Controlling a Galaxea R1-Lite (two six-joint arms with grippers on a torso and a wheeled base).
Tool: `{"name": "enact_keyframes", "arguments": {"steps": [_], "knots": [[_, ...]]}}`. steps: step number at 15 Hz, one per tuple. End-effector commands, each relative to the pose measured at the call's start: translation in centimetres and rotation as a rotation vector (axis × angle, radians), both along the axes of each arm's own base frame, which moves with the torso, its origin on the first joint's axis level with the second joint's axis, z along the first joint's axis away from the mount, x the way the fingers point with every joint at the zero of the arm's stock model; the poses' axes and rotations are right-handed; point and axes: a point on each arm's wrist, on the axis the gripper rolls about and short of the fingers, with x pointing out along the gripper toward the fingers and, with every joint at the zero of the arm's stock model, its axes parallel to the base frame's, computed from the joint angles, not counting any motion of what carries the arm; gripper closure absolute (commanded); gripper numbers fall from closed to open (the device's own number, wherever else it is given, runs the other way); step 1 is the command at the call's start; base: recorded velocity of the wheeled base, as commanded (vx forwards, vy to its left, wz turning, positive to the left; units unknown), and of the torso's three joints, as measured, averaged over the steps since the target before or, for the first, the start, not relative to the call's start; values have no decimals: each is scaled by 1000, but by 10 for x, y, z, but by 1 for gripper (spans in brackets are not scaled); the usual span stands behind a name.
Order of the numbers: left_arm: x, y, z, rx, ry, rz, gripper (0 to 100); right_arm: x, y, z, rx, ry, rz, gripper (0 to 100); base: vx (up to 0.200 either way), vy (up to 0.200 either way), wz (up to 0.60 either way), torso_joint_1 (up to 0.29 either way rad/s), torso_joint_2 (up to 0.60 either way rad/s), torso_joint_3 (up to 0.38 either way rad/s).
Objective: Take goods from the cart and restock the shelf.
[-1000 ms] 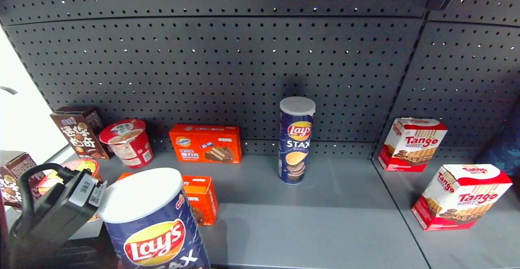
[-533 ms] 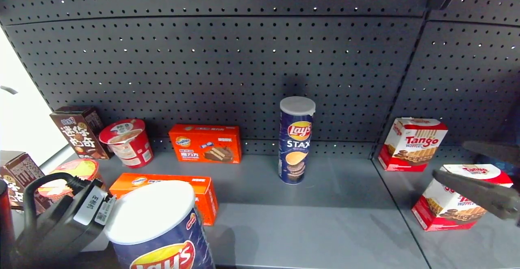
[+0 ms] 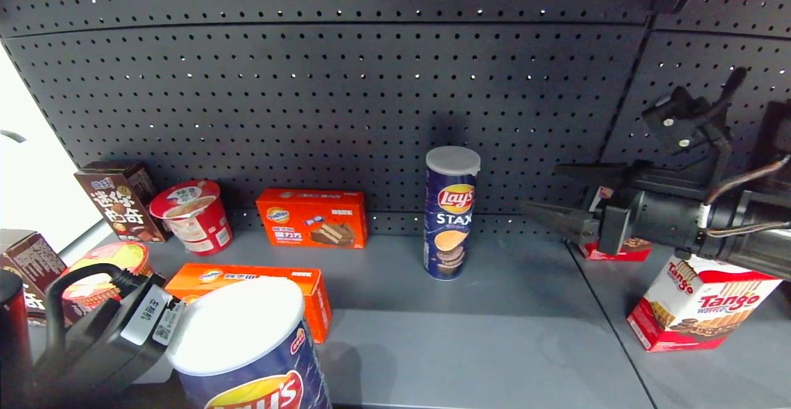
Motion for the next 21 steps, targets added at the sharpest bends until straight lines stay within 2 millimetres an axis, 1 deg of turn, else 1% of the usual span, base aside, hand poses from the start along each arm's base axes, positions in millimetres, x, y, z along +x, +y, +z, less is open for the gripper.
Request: {"name": "enact_keyframes", "arguments": {"steps": [1,3,4,5,8,9,11,17,21], "knots": [[0,0,-1,2,5,-3,100,29,13,-22,-13,37,69,0,0,0,0,0,0,0],[-2,0,-4,7,13,-3,100,39,10,-22,8,4,164,0,0,0,0,0,0,0],[-2,0,-4,7,13,-3,100,39,10,-22,8,4,164,0,0,0,0,0,0,0],[-2,1,-5,11,19,-3,100,44,9,-25,21,-11,248,0,0,0,0,0,0,0],[-3,1,-6,13,21,-6,100,50,10,-29,19,-3,276,0,0,0,0,0,0,0],[-4,1,-7,14,24,-8,100,53,10,-28,22,-13,322,0,0,0,0,0,0,0],[-5,1,-8,16,27,-9,100,59,13,-30,24,-11,351,0,0,0,0,0,0,0],[-8,3,-12,21,35,-9,100,79,36,-42,20,20,401,0,0,0,0,0,0,0],[-10,5,-14,23,38,-9,100,86,43,-49,12,55,402,0,0,0,0,0,0,0]]}}
